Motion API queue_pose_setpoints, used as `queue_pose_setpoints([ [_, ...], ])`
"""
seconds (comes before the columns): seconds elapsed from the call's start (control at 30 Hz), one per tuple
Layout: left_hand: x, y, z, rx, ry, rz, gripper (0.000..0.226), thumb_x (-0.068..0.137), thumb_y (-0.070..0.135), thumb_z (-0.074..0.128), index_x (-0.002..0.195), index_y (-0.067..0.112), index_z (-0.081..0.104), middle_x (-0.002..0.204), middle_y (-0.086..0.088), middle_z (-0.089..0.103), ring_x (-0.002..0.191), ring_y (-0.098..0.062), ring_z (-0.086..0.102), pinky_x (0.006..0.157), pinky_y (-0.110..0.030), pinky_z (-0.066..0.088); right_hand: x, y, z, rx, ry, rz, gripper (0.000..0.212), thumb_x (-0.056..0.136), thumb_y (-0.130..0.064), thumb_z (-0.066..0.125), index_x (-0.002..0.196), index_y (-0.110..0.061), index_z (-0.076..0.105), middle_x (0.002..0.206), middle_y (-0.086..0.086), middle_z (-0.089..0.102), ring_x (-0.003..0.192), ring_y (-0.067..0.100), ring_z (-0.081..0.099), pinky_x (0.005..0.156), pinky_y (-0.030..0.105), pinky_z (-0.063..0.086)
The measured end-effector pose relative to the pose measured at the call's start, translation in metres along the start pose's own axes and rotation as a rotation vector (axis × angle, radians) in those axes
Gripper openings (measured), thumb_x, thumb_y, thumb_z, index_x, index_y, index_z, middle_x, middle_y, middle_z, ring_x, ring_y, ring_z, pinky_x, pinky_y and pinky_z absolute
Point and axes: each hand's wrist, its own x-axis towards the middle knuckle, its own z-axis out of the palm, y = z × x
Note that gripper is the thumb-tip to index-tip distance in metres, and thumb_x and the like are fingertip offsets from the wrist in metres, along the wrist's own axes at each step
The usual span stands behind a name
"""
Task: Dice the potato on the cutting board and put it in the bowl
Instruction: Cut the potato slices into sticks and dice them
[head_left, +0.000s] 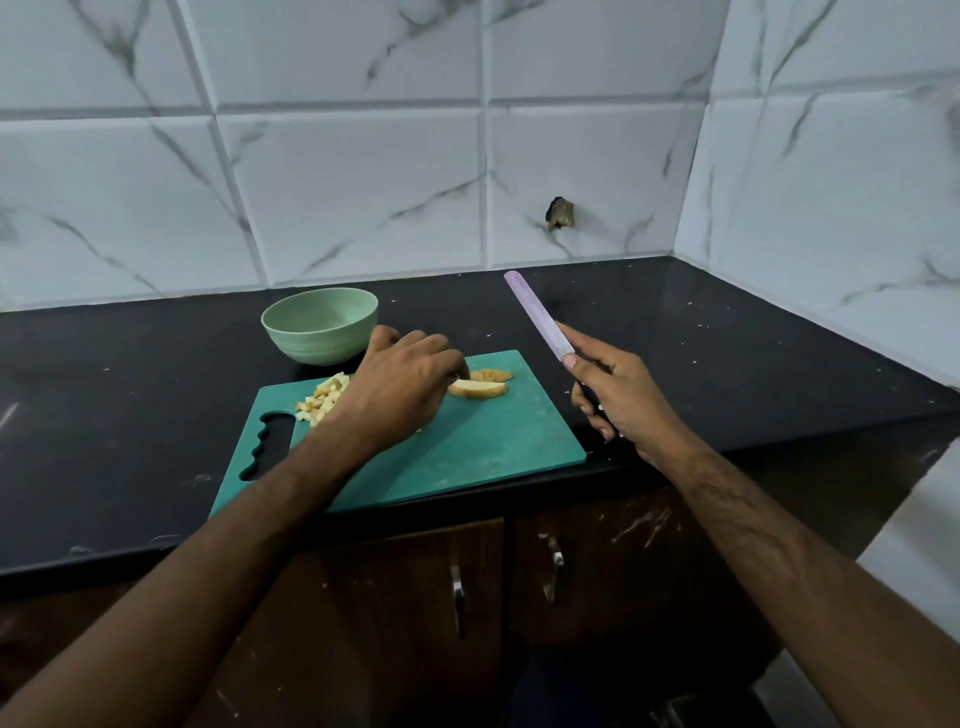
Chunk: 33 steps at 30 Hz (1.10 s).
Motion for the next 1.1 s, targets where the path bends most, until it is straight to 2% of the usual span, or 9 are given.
queue_pose_setpoints([
  [0.13, 0.018, 0.007, 0.012, 0.021, -0.187, 0.022, 0.028, 0.098, 0.031, 0.055, 0.124, 0.033, 0.061, 0.117, 0.010, 0.063, 0.109, -0.018, 0.059, 0.088, -0.039, 0.027, -0.001, -0.001, 0.000, 0.009, 0.007, 0.000, 0.044, 0.107, -0.020, 0.051, 0.147, -0.039, 0.052, 0.054, -0.003, 0.046, 0.042, 0.006, 0.037, 0.036, 0.021, 0.034],
  [0.27, 0.022, 0.012, 0.018, 0.053, -0.243, 0.015, 0.027, 0.102, 0.034, 0.044, 0.124, 0.032, 0.060, 0.115, 0.011, 0.062, 0.110, -0.016, 0.058, 0.086, -0.038, 0.023, 0.000, 0.000, -0.001, 0.018, 0.002, 0.002, 0.045, 0.107, -0.020, 0.052, 0.147, -0.039, 0.052, 0.055, -0.002, 0.047, 0.043, 0.007, 0.038, 0.036, 0.021, 0.035],
  [0.4, 0.021, 0.010, 0.012, -0.012, -0.256, -0.003, 0.031, 0.096, 0.034, 0.049, 0.125, 0.034, 0.061, 0.117, 0.011, 0.059, 0.113, -0.015, 0.055, 0.088, -0.037, 0.024, 0.001, 0.001, -0.003, 0.023, 0.001, 0.007, 0.045, 0.107, -0.020, 0.052, 0.147, -0.039, 0.052, 0.055, -0.002, 0.047, 0.042, 0.008, 0.037, 0.036, 0.021, 0.034],
  [0.5, 0.019, 0.007, 0.007, -0.038, -0.213, 0.047, 0.034, 0.087, 0.030, 0.059, 0.121, 0.031, 0.065, 0.110, 0.008, 0.057, 0.106, -0.018, 0.058, 0.087, -0.038, 0.026, 0.001, 0.001, -0.002, 0.025, 0.001, 0.006, 0.044, 0.107, -0.020, 0.052, 0.147, -0.039, 0.052, 0.054, -0.002, 0.047, 0.042, 0.007, 0.037, 0.036, 0.021, 0.034],
  [0.6, 0.016, 0.004, 0.008, -0.049, -0.195, 0.067, 0.034, 0.081, 0.032, 0.058, 0.114, 0.027, 0.066, 0.105, 0.006, 0.057, 0.098, -0.020, 0.062, 0.085, -0.039, 0.027, 0.001, 0.002, -0.001, 0.023, 0.003, 0.003, 0.044, 0.107, -0.020, 0.052, 0.147, -0.038, 0.052, 0.054, -0.002, 0.047, 0.041, 0.007, 0.037, 0.036, 0.021, 0.034],
  [0.77, 0.016, 0.006, 0.008, -0.038, -0.097, 0.085, 0.029, 0.079, 0.030, 0.065, 0.106, 0.023, 0.060, 0.099, 0.004, 0.056, 0.085, -0.022, 0.062, 0.080, -0.039, 0.030, 0.001, 0.003, -0.002, 0.017, 0.007, 0.004, 0.043, 0.107, -0.020, 0.052, 0.147, -0.037, 0.053, 0.055, 0.000, 0.047, 0.040, 0.009, 0.036, 0.035, 0.022, 0.034],
  [0.97, 0.019, 0.008, 0.004, 0.018, -0.065, 0.081, 0.031, 0.081, 0.033, 0.067, 0.110, 0.028, 0.059, 0.103, 0.002, 0.053, 0.085, -0.023, 0.056, 0.078, -0.042, 0.038, 0.002, 0.003, -0.002, 0.013, 0.004, 0.008, 0.043, 0.107, -0.022, 0.052, 0.147, -0.037, 0.052, 0.057, 0.002, 0.047, 0.043, 0.010, 0.037, 0.036, 0.023, 0.035],
  [1.1, 0.020, 0.006, 0.006, 0.016, -0.020, 0.073, 0.023, 0.082, 0.033, 0.064, 0.103, 0.025, 0.061, 0.099, 0.002, 0.051, 0.083, -0.022, 0.055, 0.076, -0.041, 0.037, 0.002, 0.003, -0.002, 0.020, 0.003, 0.012, 0.043, 0.107, -0.022, 0.052, 0.147, -0.036, 0.053, 0.057, 0.003, 0.046, 0.042, 0.011, 0.035, 0.036, 0.023, 0.034],
])
